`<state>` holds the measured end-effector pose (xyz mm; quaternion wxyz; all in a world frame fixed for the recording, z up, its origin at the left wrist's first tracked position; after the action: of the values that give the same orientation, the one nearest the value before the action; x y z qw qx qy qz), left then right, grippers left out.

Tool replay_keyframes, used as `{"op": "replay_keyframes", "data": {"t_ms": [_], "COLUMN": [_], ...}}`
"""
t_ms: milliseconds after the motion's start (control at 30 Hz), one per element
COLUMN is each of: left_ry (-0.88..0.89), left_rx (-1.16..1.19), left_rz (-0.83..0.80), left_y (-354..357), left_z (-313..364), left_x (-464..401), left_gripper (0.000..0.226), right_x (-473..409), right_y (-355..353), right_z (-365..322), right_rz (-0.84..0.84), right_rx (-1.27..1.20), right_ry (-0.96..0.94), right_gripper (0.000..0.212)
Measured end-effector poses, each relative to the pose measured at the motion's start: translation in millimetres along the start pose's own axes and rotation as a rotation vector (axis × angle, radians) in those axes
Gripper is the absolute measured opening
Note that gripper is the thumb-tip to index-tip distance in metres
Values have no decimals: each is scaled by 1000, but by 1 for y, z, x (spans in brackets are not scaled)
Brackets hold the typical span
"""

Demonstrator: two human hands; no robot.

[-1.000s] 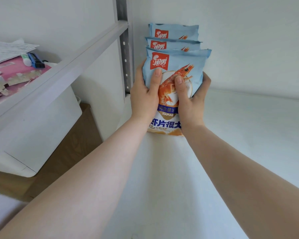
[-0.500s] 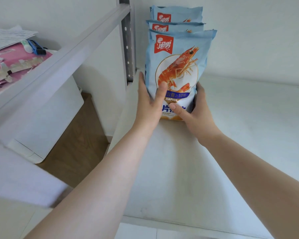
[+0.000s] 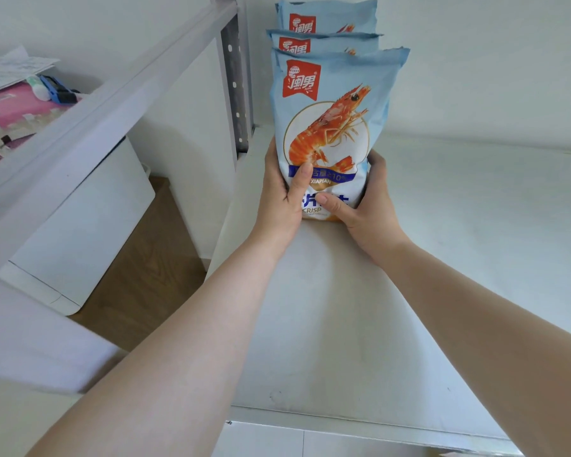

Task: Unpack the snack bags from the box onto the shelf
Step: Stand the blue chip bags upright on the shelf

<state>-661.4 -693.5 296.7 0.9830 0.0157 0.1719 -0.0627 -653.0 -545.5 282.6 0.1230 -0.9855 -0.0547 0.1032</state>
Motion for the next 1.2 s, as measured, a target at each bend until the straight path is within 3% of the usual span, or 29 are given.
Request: {"op": "replay_keyframes", "data": {"t_ms": [200,367,467,633,800,900,1133,1200], "left_ry": [-26,-78,-81,-88,-131,-175,-330,-346], "left_rx": [-36,-120,-115,-92,-101,-178,-259,-285], "left_rz": [45,127,136,130,148,177,218,159], "left_y": [-4,-11,-11,-12,-13,-18,-26,-14], "left_z": [-4,-10,-10,-5,-1,8,39,61], "left_x": [-2,0,4,10,20,29,98,135], "left_gripper": [57,89,95,88,64,63,55,50], "right_x": [0,1,3,6,10,20,105,147], "right_y": [4,1,1,0,-4,-8,-33,-43], "right_z": [0,-1,-3,-8,-9,-17,-46,-57], "right_rz": [-9,-1,22,54,55,59,120,141], "right_rx": [38,61,73,55,87,129,308,369], "right_ry": [3,-16,-20,-22,0,32,224,299], "right_gripper": [99,90,88,98,93,95,76,67]}}
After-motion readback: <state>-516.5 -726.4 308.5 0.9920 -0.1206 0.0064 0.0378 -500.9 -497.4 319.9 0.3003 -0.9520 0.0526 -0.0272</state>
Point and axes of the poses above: each hand's wrist, its own x-axis away from the middle knuckle, its own y-axis out of the palm, z = x × y, the point moved 9 cm from there along -x, towards the middle knuckle, and after that the axes turned 9 degrees about -z, right-handed, at the moved point
